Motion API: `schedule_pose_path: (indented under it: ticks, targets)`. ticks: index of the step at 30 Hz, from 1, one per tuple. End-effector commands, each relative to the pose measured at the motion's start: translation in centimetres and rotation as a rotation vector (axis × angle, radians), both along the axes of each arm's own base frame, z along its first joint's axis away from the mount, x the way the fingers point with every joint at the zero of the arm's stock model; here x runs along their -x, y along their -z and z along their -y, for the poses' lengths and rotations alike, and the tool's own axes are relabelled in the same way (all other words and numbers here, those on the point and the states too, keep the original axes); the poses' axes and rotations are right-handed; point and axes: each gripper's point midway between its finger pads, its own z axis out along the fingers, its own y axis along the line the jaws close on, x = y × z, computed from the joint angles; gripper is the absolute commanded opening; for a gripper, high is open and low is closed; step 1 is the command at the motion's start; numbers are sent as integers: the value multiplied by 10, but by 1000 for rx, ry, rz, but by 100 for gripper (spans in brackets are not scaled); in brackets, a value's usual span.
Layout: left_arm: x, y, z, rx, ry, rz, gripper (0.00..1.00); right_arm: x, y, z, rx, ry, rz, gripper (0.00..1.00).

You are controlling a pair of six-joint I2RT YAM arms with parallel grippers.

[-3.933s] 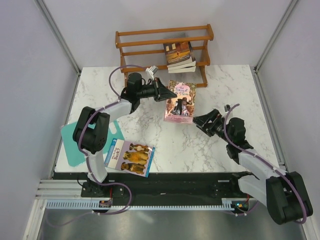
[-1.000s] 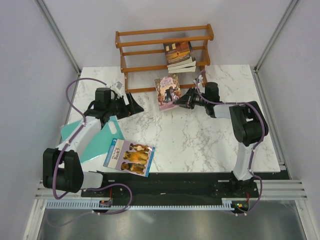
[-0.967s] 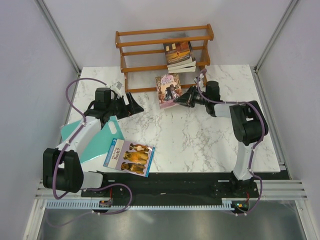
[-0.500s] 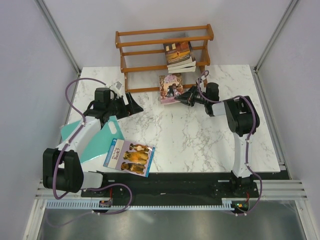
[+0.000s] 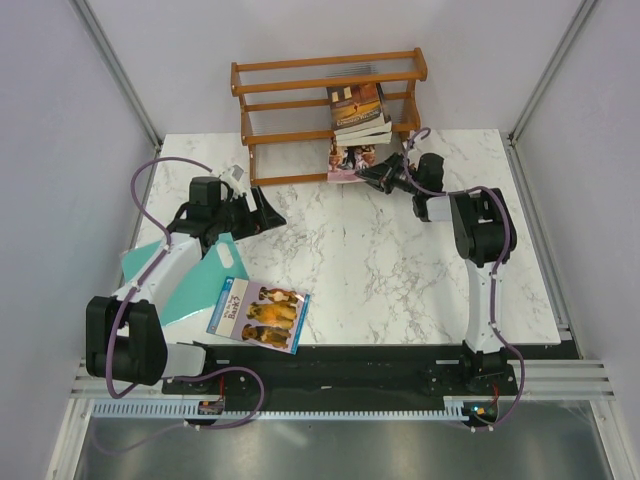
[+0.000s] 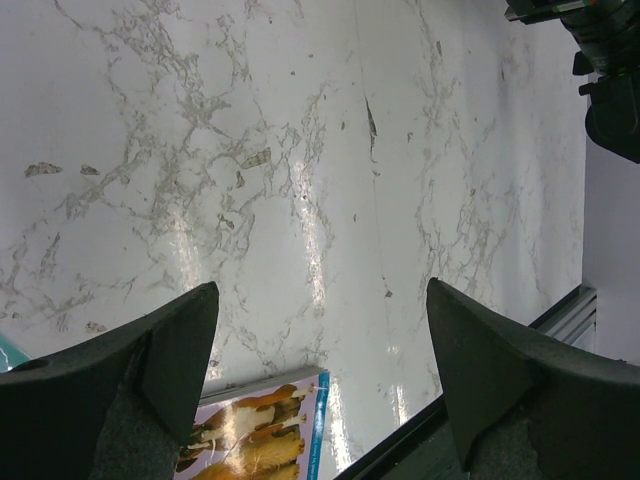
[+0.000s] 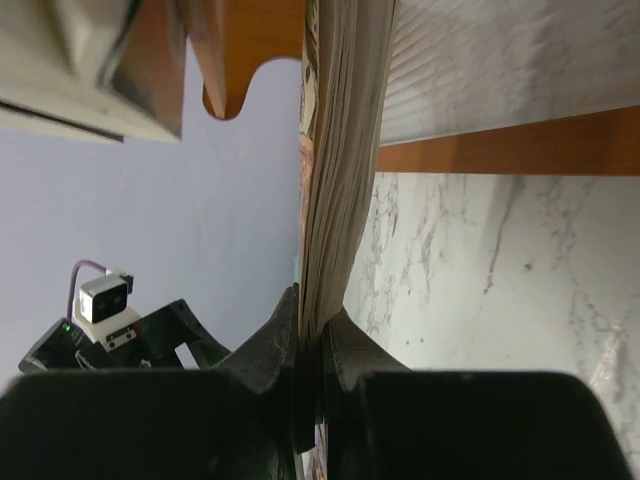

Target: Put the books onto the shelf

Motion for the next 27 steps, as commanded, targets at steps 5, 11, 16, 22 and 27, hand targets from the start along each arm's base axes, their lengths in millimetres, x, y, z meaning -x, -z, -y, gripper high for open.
schedule_pose_path:
  ticks: [5, 11, 16, 22, 27]
  targets:
    - [-1, 0, -4, -27, 15, 32, 91, -35, 1, 14, -36, 93, 43, 5]
    - [1, 0, -3, -28, 18, 33, 91, -54, 9, 13, -38, 113, 19, 7]
    - [1, 0, -4, -29, 17, 36, 91, -70, 9, 12, -46, 123, 4, 9]
    - [1, 3, -4, -28, 15, 22, 91, -81, 19, 8, -38, 118, -44, 12]
    - [2, 3, -4, -27, 14, 24, 91, -82, 32, 6, -32, 112, -96, 19]
